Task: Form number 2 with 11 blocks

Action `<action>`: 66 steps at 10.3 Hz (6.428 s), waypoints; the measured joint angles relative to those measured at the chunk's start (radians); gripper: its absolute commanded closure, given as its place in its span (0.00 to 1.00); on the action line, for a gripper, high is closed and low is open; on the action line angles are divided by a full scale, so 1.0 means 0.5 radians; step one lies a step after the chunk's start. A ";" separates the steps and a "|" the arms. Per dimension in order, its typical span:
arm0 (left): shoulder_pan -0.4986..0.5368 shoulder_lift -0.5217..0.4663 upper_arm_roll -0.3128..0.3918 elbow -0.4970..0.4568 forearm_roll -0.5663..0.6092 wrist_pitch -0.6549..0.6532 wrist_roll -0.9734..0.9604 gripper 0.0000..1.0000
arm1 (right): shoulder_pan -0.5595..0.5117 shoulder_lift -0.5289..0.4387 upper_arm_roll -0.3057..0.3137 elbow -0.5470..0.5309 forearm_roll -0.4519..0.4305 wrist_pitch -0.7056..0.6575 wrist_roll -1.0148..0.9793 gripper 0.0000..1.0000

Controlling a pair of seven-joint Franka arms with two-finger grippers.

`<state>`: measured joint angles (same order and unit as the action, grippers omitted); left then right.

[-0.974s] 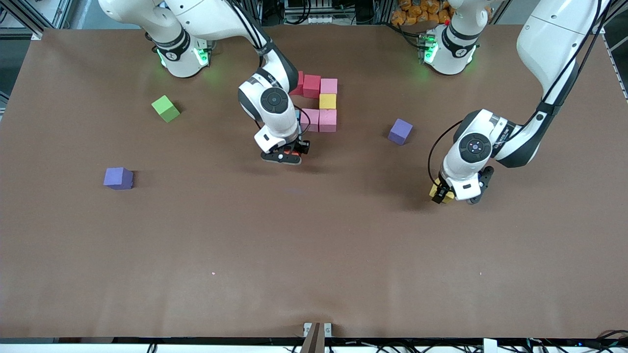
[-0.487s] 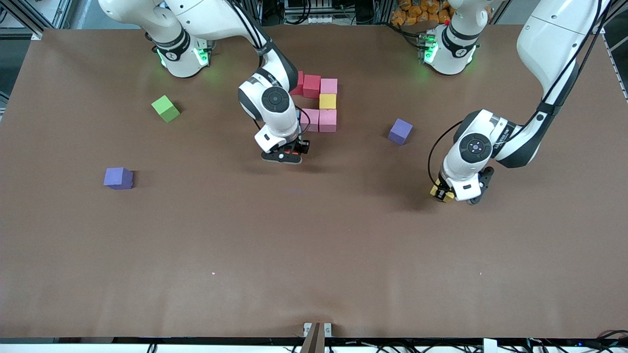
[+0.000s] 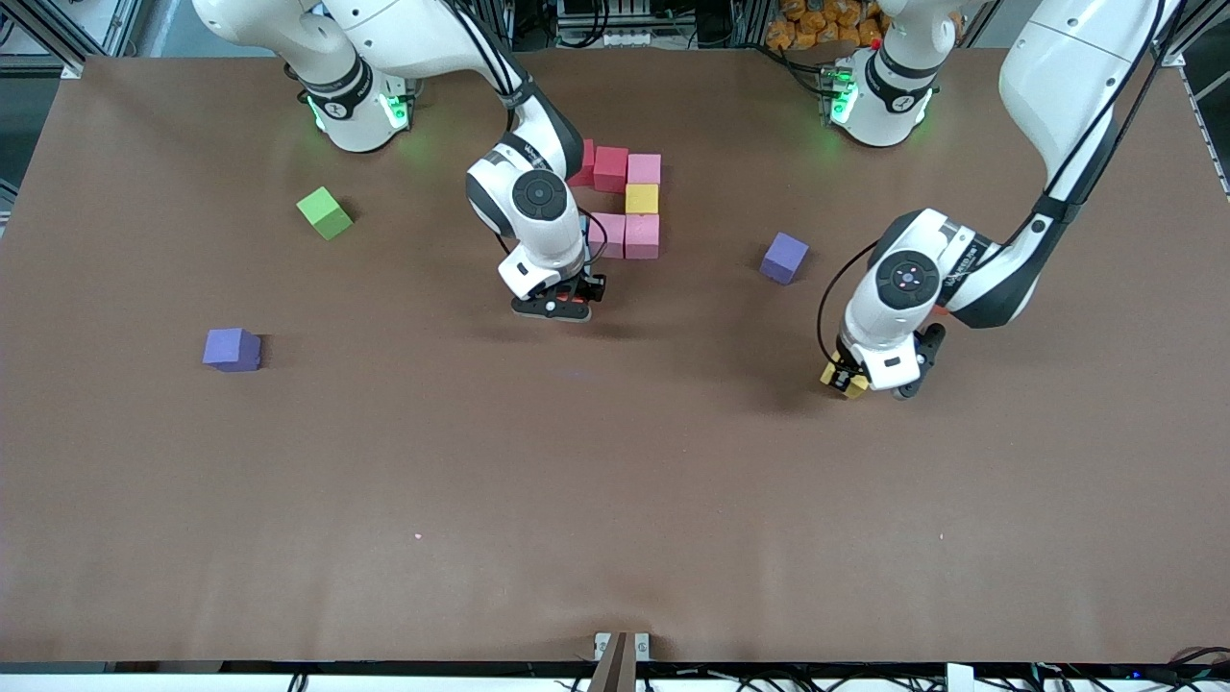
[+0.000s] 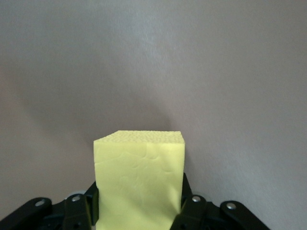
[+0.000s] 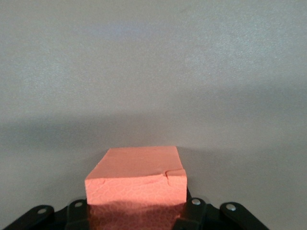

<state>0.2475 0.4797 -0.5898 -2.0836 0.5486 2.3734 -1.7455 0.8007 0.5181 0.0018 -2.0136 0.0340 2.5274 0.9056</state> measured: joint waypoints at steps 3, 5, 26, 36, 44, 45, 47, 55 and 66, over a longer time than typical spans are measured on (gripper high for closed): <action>-0.004 -0.002 -0.180 0.079 -0.086 -0.184 -0.214 0.62 | 0.000 -0.001 -0.012 -0.030 -0.006 -0.018 0.000 0.00; -0.035 -0.002 -0.302 0.173 -0.180 -0.306 -0.359 0.62 | -0.008 -0.057 -0.023 -0.027 -0.007 -0.040 0.000 0.00; -1.772 0.630 0.453 1.289 -0.399 -0.743 -1.603 0.65 | -1.603 -0.313 -0.052 0.021 -0.030 -0.529 -1.813 0.00; -1.823 0.671 0.457 1.327 -0.495 -0.563 -1.708 0.66 | -2.233 -0.305 -0.024 0.060 -0.115 -0.604 -2.389 0.00; -1.831 0.711 0.458 1.328 -0.531 -0.507 -1.734 0.66 | -2.230 -0.199 -0.001 -0.149 -0.113 -0.314 -2.389 0.00; -1.833 0.712 0.458 1.328 -0.531 -0.504 -1.735 0.66 | -2.229 -0.199 0.001 -0.169 -0.113 -0.313 -2.389 0.00; -1.833 0.718 0.459 1.330 -0.531 -0.503 -1.737 0.66 | -2.226 -0.199 0.003 -0.213 -0.113 -0.307 -2.389 0.00; -1.846 0.742 0.459 1.335 -0.532 -0.473 -1.738 0.62 | -2.220 -0.204 0.007 -0.252 -0.113 -0.236 -2.529 1.00; -1.849 0.761 0.459 1.337 -0.532 -0.472 -1.738 0.00 | -2.140 -0.263 0.083 0.024 -0.113 -0.639 -2.850 1.00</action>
<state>-0.6772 0.8604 -0.3604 -1.4152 0.2828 2.1375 -2.6143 -0.2694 0.3865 0.0432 -2.0014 -0.0225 2.2077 -0.5193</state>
